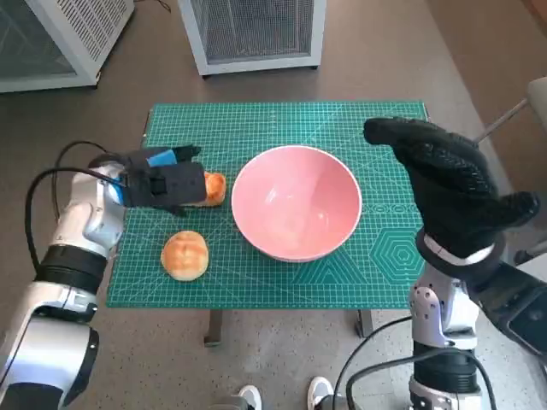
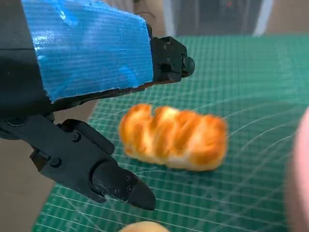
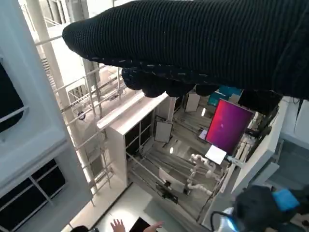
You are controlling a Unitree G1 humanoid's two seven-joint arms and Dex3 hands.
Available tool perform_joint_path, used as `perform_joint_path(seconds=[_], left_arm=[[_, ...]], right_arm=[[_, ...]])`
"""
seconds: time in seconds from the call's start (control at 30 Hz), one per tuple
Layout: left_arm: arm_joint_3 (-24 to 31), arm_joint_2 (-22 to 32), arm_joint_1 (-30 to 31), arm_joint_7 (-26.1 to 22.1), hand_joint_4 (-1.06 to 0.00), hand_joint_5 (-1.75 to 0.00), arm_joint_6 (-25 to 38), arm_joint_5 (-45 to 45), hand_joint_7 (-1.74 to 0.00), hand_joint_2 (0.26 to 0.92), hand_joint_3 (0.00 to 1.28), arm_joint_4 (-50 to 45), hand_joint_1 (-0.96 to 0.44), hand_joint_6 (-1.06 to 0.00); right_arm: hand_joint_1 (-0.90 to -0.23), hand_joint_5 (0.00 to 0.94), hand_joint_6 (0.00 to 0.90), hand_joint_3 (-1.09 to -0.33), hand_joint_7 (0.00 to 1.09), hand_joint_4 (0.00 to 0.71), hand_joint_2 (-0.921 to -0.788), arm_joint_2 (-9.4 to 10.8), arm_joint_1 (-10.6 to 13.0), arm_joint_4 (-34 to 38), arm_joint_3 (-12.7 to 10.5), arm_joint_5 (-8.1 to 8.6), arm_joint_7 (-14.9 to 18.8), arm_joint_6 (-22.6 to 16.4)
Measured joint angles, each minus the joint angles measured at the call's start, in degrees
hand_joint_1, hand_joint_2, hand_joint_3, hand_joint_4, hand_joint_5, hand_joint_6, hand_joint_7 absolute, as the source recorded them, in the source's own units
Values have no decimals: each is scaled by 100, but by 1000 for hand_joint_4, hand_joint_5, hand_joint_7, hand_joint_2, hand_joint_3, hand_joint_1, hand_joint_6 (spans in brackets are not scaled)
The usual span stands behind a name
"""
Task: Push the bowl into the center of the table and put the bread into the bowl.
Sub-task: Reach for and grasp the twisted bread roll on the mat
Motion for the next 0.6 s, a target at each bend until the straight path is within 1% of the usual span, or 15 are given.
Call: perform_joint_path(seconds=[0.2,0.33,0.4,0.47,0.5,0.53,0.6], left_arm=[[-281,-160,-218,337,-126,-20,-173,186,-37,691,1,662,-319,-225],[-389,-286,-324,628,-172,-18,-284,259,-33,702,5,1077,-308,-252],[-415,-346,-343,786,-203,-21,-334,278,-34,720,13,1243,-291,-269],[-440,-400,-345,965,-239,-29,-398,292,-39,739,19,1388,-274,-292],[-457,-431,-344,1070,-282,-28,-430,300,-42,758,21,1458,-258,-320],[-472,-455,-344,1168,-297,-27,-468,303,-42,765,22,1512,-252,-330],[-494,-501,-336,1386,-361,-29,-558,316,-51,800,26,1600,-215,-385]], right_arm=[[-454,0,188,-353,333,258,-921,-9,0,0,-5,2,33,-1],[-438,0,190,-352,330,257,-921,-10,0,2,-8,3,69,-4],[-432,0,191,-353,329,256,-921,-9,0,3,-8,3,74,-5],[-440,0,191,-352,328,256,-921,-9,0,4,-11,3,75,-6],[-446,0,191,-352,327,255,-921,-9,0,3,-12,3,75,-6],[-447,0,192,-352,327,255,-921,-9,0,3,-12,3,75,-6],[-455,0,192,-352,326,255,-921,-8,1,2,-12,4,75,-4]])
